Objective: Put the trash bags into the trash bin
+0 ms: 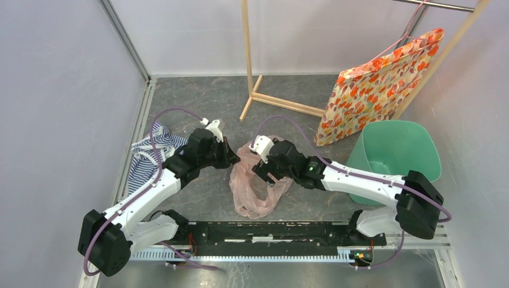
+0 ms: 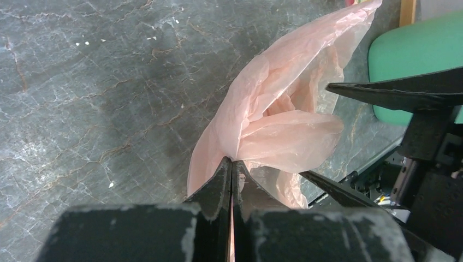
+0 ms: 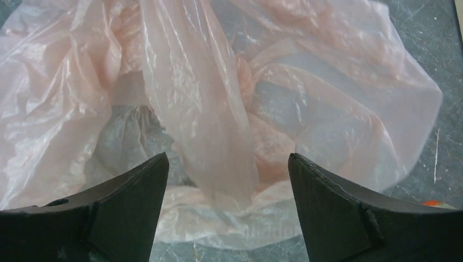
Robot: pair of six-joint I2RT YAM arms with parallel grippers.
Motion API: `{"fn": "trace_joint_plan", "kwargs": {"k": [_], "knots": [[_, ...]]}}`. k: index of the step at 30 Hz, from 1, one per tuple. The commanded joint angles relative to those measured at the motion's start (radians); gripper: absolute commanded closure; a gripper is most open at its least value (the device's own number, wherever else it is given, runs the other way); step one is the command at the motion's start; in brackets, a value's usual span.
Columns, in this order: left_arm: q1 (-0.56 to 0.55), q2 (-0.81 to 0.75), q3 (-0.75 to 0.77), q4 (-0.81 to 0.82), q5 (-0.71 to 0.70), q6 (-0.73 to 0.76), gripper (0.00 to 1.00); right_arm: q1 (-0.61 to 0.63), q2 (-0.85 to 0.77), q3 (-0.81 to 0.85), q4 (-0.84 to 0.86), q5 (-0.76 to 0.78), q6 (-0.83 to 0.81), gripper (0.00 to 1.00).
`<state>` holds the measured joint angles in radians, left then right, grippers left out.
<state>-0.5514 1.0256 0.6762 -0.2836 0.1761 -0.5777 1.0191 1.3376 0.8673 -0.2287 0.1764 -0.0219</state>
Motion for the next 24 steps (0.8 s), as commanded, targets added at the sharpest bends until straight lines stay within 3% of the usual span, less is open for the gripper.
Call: {"fn": "trace_joint_plan", "kwargs": {"k": [1, 3, 4, 6, 7, 11, 13, 19, 24], "knots": [[0.001, 0.010, 0.057, 0.011, 0.053, 0.056, 0.98, 0.000, 0.032, 0.007, 0.141, 0.019, -0.017, 0.17], [0.002, 0.017, 0.063, 0.011, 0.069, 0.058, 0.95, -0.001, 0.027, 0.018, 0.161, 0.010, 0.012, 0.34], [0.002, 0.019, 0.068, 0.010, 0.073, 0.057, 0.92, -0.001, 0.028, 0.028, 0.160, 0.010, 0.020, 0.49], [0.002, 0.012, 0.080, 0.000, 0.076, 0.042, 0.78, -0.001, 0.043, 0.079, 0.112, 0.048, 0.078, 0.91], [0.001, 0.004, 0.091, -0.011, 0.070, 0.033, 0.69, -0.001, 0.052, 0.105, 0.078, 0.082, 0.101, 1.00], [0.002, -0.055, 0.151, -0.087, 0.018, -0.015, 0.44, -0.035, 0.060, 0.186, -0.028, 0.126, 0.213, 1.00], [0.002, -0.100, 0.171, -0.134, -0.016, -0.046, 0.37, -0.063, 0.043, 0.205, -0.045, 0.091, 0.265, 1.00], [0.002, -0.257, 0.127, -0.215, -0.110, -0.132, 0.35, -0.150, 0.025, 0.244, -0.061, -0.022, 0.355, 1.00], [0.002, -0.399, 0.024, -0.288, -0.223, -0.231, 0.41, -0.221, 0.018, 0.227, -0.032, -0.138, 0.372, 1.00]]}}
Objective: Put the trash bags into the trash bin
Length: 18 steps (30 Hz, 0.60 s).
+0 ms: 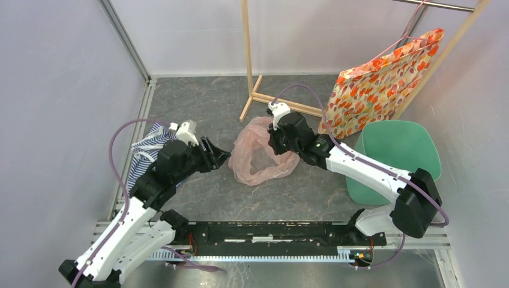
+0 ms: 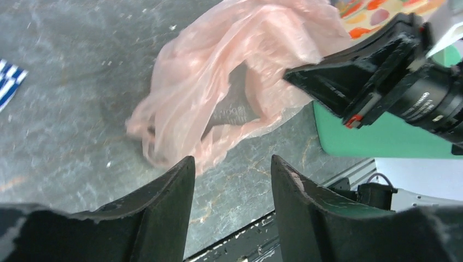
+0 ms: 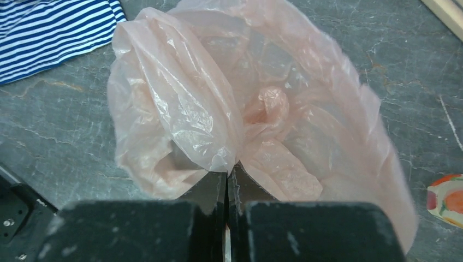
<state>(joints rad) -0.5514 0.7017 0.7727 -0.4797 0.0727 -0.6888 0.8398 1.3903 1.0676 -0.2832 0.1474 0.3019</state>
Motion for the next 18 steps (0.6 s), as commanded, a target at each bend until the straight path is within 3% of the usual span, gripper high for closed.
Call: {"fn": "trace_joint_plan", "kwargs": {"k": [1, 9, 18], "knots": [[0.002, -0.098, -0.101, -0.102, -0.138, -0.144, 0.43, -0.057, -0.035, 0.020, 0.027, -0.130, 0.048, 1.00], [0.002, -0.096, -0.299, 0.007, -0.174, -0.271, 0.52, -0.149, 0.012, -0.007, 0.046, -0.231, 0.035, 1.00], [0.002, 0.226, -0.288, 0.231, -0.196, -0.244, 0.54, -0.209, 0.118, -0.024, 0.072, -0.282, 0.029, 1.00]]}}
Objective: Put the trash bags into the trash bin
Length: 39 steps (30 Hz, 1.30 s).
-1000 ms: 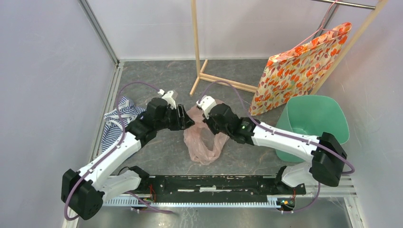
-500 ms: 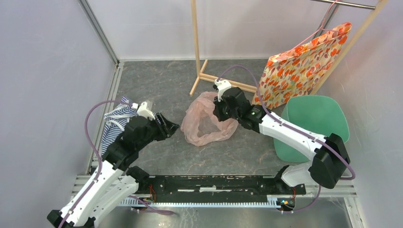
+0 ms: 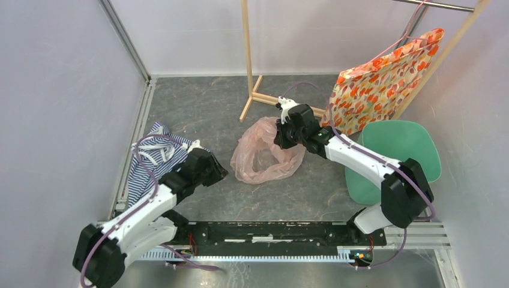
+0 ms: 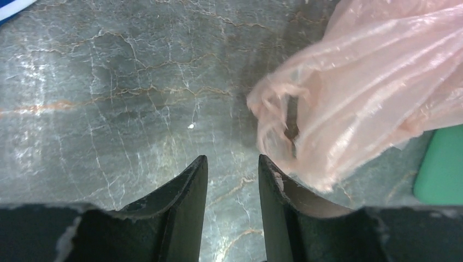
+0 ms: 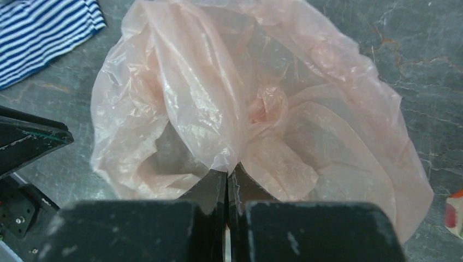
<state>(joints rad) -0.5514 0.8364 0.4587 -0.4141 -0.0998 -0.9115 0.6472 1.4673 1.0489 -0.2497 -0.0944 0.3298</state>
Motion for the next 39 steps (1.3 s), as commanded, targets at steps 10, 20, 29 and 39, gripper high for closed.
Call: {"fn": "trace_joint_plan", "kwargs": {"k": [10, 20, 29, 39], "knots": [[0.002, 0.300, 0.095, 0.274, 0.010, -0.010, 0.51, -0.051, 0.118, 0.016, 0.040, -0.058, -0.001, 1.00], [0.001, 0.230, 0.046, 0.262, 0.077, -0.063, 0.52, -0.066, 0.142, 0.002, 0.052, -0.059, 0.016, 1.00], [-0.006, 0.182, -0.001, 0.273, 0.136, -0.087, 0.52, -0.067, 0.143, -0.011, 0.067, -0.060, 0.047, 1.00], [-0.024, 0.278, 0.006, 0.329, 0.163, -0.073, 0.48, -0.066, 0.142, -0.009, 0.069, -0.066, 0.065, 1.00]]}}
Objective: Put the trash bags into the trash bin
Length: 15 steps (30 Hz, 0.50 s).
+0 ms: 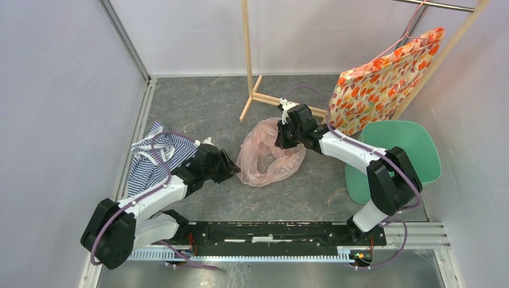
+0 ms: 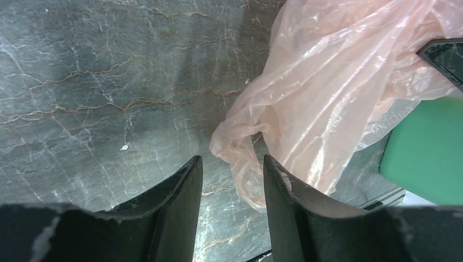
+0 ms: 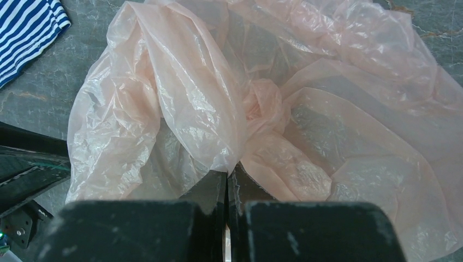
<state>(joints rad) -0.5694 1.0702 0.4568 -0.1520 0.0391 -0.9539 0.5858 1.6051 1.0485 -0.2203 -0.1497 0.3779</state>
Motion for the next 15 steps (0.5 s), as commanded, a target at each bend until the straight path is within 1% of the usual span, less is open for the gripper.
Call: {"fn": "trace_joint_plan", "kwargs": {"k": [1, 4, 9, 10, 12, 15], "knots": [[-0.007, 0.063, 0.017, 0.067, 0.022, -0.026, 0.47, -0.005, 0.002, -0.011, 0.038, -0.011, 0.018, 1.00], [-0.008, 0.115, 0.042, 0.078, 0.016, -0.012, 0.47, -0.006, -0.001, -0.011, 0.033, -0.013, 0.019, 1.00], [-0.010, 0.197, 0.068, 0.147, 0.027, -0.022, 0.41, -0.005, -0.017, -0.014, 0.026, -0.025, 0.025, 1.00], [-0.013, 0.217, 0.076, 0.147, 0.032, -0.025, 0.40, -0.004, -0.020, -0.016, 0.025, -0.025, 0.026, 1.00], [-0.020, 0.255, 0.088, 0.199, 0.041, -0.033, 0.41, -0.005, -0.025, -0.015, 0.020, -0.028, 0.027, 1.00], [-0.033, 0.286, 0.102, 0.202, 0.028, -0.039, 0.43, -0.005, -0.029, -0.011, 0.013, -0.039, 0.030, 1.00]]}}
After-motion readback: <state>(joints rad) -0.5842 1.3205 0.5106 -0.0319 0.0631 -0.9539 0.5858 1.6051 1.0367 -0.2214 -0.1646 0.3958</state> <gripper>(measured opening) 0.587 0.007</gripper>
